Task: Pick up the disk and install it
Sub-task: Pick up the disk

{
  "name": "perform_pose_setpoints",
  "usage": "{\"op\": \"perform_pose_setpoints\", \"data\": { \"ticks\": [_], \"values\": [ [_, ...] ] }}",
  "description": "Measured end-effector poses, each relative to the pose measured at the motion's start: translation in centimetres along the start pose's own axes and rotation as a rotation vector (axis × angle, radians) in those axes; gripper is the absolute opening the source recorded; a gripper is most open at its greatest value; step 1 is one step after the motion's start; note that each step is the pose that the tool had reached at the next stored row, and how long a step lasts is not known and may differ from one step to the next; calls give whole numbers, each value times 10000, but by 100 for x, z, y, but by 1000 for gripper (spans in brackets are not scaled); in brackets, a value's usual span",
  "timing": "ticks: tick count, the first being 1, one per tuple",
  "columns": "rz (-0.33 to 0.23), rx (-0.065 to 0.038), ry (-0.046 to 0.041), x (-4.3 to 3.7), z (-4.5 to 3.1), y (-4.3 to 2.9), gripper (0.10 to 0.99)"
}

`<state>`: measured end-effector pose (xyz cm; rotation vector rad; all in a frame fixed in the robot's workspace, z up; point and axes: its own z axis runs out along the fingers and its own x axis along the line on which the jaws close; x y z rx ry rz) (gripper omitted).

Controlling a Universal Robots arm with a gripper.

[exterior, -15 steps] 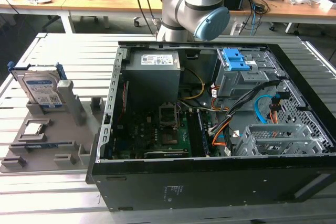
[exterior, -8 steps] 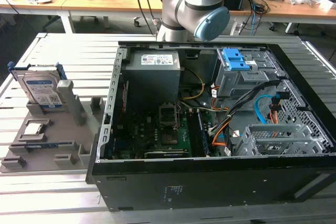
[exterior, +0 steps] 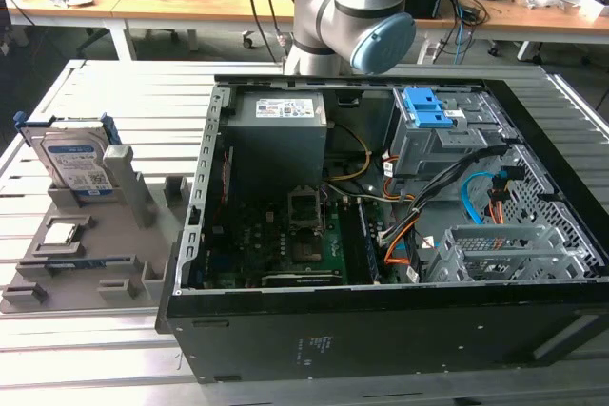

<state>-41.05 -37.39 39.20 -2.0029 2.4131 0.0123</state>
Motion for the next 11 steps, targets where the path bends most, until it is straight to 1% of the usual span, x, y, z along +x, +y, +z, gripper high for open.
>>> {"op": "perform_pose_setpoints", "data": {
  "ticks": [2, 3, 5, 6, 10, 11],
  "values": [
    [-126, -1, 0, -63, 2, -14, 541],
    [-198, -2, 1, -78, 18, -32, 541],
    [-252, -1, 15, -95, 69, -53, 541],
    [-282, -1, 24, -105, 113, -65, 541],
    [-362, -1, 39, -131, 202, -99, 541],
    [-390, 2, 50, -138, 239, -109, 541]
  ]
}}
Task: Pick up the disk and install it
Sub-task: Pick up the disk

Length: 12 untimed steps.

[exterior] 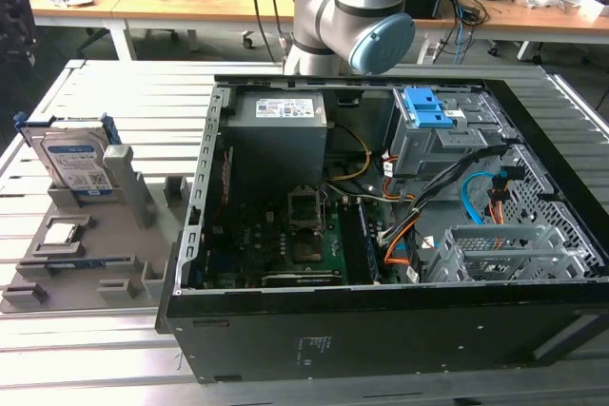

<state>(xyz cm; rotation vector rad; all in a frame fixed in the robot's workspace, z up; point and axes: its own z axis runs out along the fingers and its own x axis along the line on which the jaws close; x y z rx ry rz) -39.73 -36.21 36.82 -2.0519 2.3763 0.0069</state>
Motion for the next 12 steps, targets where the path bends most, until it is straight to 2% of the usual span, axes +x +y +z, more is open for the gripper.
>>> {"op": "perform_pose_setpoints", "data": {
  "ticks": [6, 12],
  "values": [
    [-191, 7, 80, -22, 142, -37, 541],
    [-601, 12, 102, -80, 260, -38, 541]
  ]
}}
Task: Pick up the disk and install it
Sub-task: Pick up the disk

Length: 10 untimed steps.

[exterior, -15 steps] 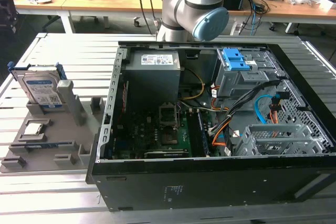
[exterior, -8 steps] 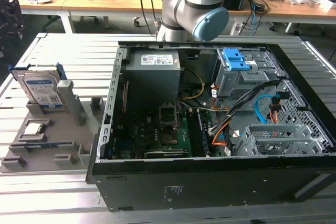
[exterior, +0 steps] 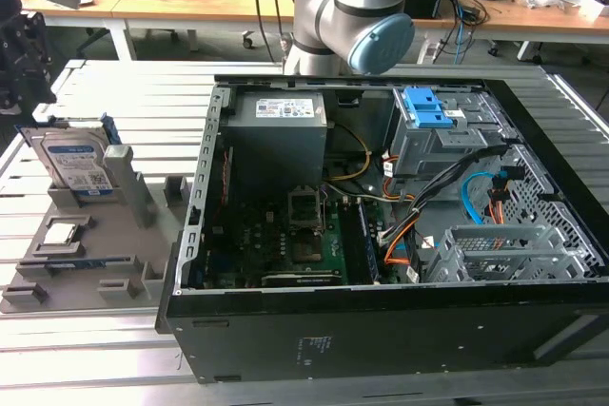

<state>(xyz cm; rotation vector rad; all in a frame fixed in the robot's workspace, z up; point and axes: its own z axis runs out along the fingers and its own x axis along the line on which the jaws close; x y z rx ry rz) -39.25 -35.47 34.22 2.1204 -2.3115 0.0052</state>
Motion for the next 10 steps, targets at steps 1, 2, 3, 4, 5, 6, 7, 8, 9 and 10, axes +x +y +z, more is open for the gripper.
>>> {"op": "perform_pose_setpoints", "data": {
  "ticks": [1, 2, 3, 4, 5, 6, 7, 8, 9, 10],
  "values": [
    [-67, 0, 1, -4, 13, 0, 541],
    [-122, 1, 1, -5, 26, -1, 541],
    [-179, 1, 2, -5, 47, 0, 541],
    [-204, 1, 3, -5, 63, 0, 541],
    [-229, 1, 5, -6, 87, 0, 541],
    [-241, 1, 5, -6, 107, 1, 541],
    [-243, 1, 6, -6, 151, 0, 541],
    [-243, 2, 5, -6, 192, 0, 541],
    [-243, 1, 5, -7, 231, 0, 541],
    [-243, 2, 5, -7, 251, 0, 541]
  ]
}}
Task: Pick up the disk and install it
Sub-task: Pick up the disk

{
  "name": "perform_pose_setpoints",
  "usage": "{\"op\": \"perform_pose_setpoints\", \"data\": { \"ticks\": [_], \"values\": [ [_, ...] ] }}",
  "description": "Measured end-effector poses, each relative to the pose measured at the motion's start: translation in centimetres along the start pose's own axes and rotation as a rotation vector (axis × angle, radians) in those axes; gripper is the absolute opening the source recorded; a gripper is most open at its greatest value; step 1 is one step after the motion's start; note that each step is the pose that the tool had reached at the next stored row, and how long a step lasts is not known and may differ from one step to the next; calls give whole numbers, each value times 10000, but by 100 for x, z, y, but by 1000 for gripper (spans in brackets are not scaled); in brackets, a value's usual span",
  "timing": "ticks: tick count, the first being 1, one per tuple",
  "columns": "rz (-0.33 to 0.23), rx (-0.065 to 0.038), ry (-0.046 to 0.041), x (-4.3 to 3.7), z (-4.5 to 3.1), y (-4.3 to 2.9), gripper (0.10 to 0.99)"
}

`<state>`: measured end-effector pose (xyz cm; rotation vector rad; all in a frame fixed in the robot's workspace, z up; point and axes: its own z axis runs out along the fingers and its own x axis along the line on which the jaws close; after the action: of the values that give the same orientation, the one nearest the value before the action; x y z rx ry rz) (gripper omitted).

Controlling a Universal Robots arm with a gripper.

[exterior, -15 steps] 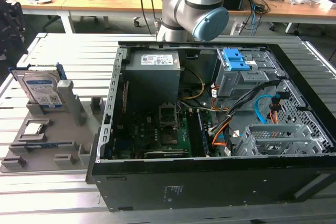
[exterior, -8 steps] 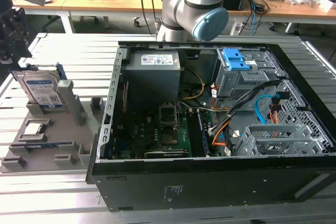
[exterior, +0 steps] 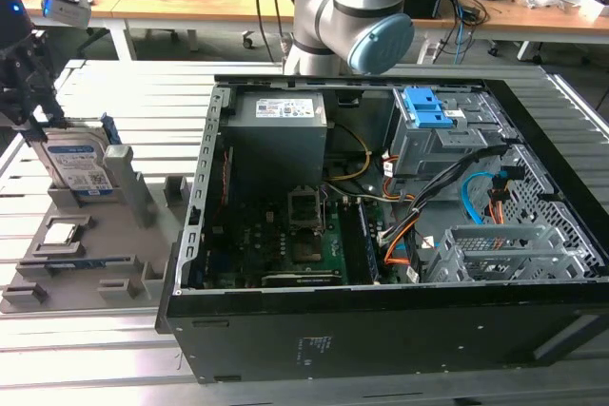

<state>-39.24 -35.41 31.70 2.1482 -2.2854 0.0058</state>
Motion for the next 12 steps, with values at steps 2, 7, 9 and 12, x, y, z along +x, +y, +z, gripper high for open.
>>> {"op": "perform_pose_setpoints", "data": {
  "ticks": [2, 7, 9, 12],
  "values": [
    [0, -1, 0, 0, 56, 0, 541],
    [-2, 0, 0, -1, 171, 0, 541],
    [-5, 0, 0, -1, 210, 0, 541],
    [-21, -1, 3, -2, 277, 0, 541]
  ]
}}
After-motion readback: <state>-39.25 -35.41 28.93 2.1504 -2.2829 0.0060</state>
